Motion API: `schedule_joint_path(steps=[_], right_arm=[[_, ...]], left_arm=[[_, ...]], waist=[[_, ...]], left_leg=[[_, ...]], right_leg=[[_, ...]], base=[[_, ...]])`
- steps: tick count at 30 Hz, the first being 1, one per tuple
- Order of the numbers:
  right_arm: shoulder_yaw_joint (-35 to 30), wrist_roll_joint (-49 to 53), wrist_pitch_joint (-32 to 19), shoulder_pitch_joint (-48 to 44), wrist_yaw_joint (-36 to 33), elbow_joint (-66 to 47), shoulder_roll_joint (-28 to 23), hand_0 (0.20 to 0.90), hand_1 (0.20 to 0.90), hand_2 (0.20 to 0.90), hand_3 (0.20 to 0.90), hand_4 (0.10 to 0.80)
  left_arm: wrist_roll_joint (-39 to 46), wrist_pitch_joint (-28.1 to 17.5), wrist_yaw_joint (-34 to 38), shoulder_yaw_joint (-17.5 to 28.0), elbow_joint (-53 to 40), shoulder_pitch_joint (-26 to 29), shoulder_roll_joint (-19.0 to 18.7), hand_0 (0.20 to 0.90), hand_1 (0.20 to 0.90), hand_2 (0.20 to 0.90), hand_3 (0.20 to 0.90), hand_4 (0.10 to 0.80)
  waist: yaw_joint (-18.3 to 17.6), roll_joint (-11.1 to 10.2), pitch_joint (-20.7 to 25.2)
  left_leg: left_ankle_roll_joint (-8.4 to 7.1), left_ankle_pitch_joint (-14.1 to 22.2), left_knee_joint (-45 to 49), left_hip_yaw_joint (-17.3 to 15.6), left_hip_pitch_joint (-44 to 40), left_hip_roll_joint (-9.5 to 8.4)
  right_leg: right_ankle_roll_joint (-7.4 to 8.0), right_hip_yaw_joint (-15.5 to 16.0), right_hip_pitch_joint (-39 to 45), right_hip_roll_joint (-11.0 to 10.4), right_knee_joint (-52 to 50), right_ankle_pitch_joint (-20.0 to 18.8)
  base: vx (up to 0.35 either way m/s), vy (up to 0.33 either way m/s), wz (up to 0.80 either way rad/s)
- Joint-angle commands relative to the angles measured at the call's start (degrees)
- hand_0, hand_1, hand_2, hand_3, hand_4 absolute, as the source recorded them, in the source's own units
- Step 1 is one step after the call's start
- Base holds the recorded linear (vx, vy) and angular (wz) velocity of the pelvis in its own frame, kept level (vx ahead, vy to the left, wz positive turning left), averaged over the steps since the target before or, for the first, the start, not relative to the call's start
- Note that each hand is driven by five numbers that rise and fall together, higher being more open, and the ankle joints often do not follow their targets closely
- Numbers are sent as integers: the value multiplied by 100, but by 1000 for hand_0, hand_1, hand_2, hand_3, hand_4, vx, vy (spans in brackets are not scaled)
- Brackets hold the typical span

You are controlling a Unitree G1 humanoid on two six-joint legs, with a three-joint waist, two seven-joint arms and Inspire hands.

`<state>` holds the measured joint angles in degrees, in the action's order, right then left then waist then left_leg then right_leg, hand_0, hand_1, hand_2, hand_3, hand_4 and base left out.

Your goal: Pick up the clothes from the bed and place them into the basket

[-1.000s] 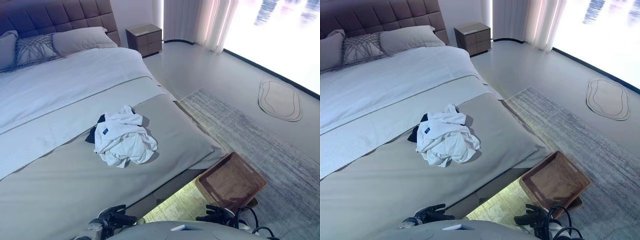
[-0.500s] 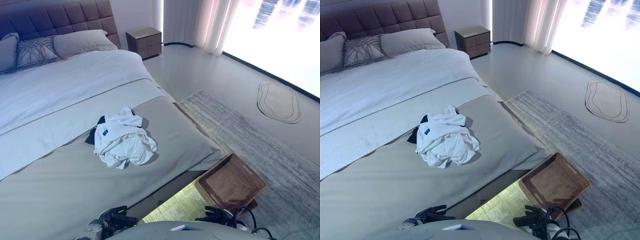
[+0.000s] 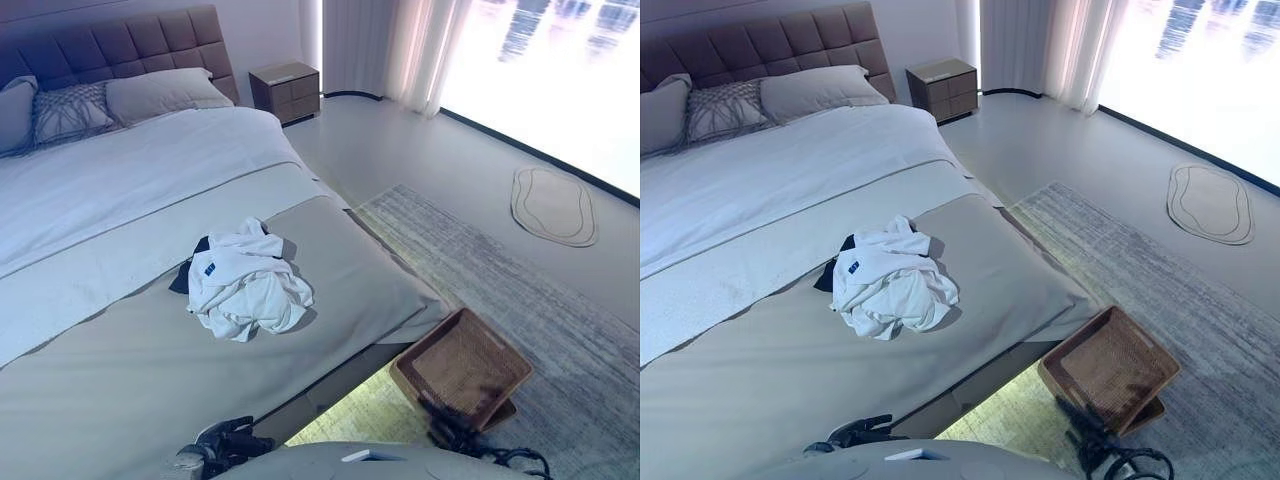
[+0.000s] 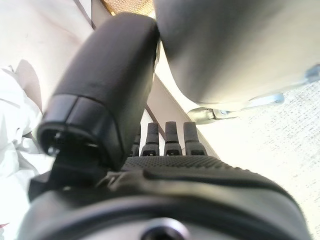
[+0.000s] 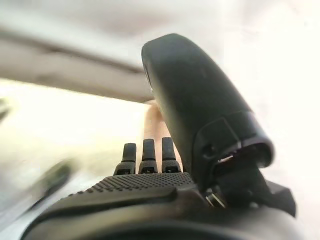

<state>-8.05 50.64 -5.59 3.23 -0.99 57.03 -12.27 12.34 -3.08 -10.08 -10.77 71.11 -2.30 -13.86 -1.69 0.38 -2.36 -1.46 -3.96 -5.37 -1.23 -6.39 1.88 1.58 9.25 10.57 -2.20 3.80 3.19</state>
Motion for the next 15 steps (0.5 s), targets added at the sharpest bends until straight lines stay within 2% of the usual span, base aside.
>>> schedule_joint_path(steps=[1,2,3,4,5,6,8,11,15], right_arm=[[34,-899,-893,-954,-42,-1154,-359,900,900,900,900,800],[121,-1061,-909,-1021,-102,-1229,-467,900,900,900,900,800],[269,-1653,-952,-1192,-214,-1327,-719,900,900,900,900,800],[486,-2491,-986,-1421,-262,-1458,-1096,900,900,900,900,800],[609,-2790,-936,-1536,-249,-1551,-1321,900,900,900,900,800],[826,-3415,-817,-1752,-158,-1741,-1761,900,900,900,900,800],[1023,-3950,-731,-1985,-203,-1915,-2116,900,900,900,900,800],[1624,-5087,-515,-2815,-564,-2027,-2804,900,900,900,900,800],[2143,-5614,-239,-3827,-1079,-1906,-3154,900,900,900,900,800]], left_arm=[[33,-270,94,-99,210,87,-23,900,900,900,900,800],[35,-270,100,-114,192,93,-33,900,900,900,900,800],[45,-270,102,-164,157,102,-57,900,900,900,900,800],[74,-267,116,-244,87,112,-99,900,900,900,900,800],[94,-261,128,-270,35,109,-124,900,900,900,900,800],[155,-280,127,-313,-62,90,-195,900,900,900,900,800],[223,-300,107,-336,-164,78,-258,900,900,900,900,800],[381,-387,179,-422,-432,199,-441,900,900,900,900,800],[553,-370,308,-490,-714,541,-660,900,900,900,900,800]], waist=[[265,-128,-239],[292,-138,-246],[353,-157,-260],[443,-184,-286],[485,-197,-306],[578,-237,-374],[665,-281,-458],[929,-373,-876],[1188,-418,-1516]], left_leg=[[321,672,37,-94,-202,-362],[323,668,37,-80,-188,-369],[328,654,37,-49,-157,-385],[342,631,37,0,-106,-410],[353,623,49,35,-71,-424],[377,627,124,104,16,-456],[403,665,284,166,163,-489],[481,778,965,330,802,-569],[537,794,1520,454,1534,-636]], right_leg=[[102,-69,-266,-81,-294,-159],[102,-50,-277,-91,-301,-156],[104,-6,-306,-113,-322,-150],[108,45,-359,-143,-363,-142],[108,67,-396,-159,-396,-131],[103,91,-467,-190,-471,-113],[97,125,-577,-237,-587,-87],[92,256,-1019,-384,-1025,-58],[109,409,-1515,-466,-1397,-65]], base=[[72,37,2],[63,40,8],[62,61,16],[72,79,18],[76,101,20],[63,83,19],[45,88,27],[-29,83,31],[-151,8,37]])
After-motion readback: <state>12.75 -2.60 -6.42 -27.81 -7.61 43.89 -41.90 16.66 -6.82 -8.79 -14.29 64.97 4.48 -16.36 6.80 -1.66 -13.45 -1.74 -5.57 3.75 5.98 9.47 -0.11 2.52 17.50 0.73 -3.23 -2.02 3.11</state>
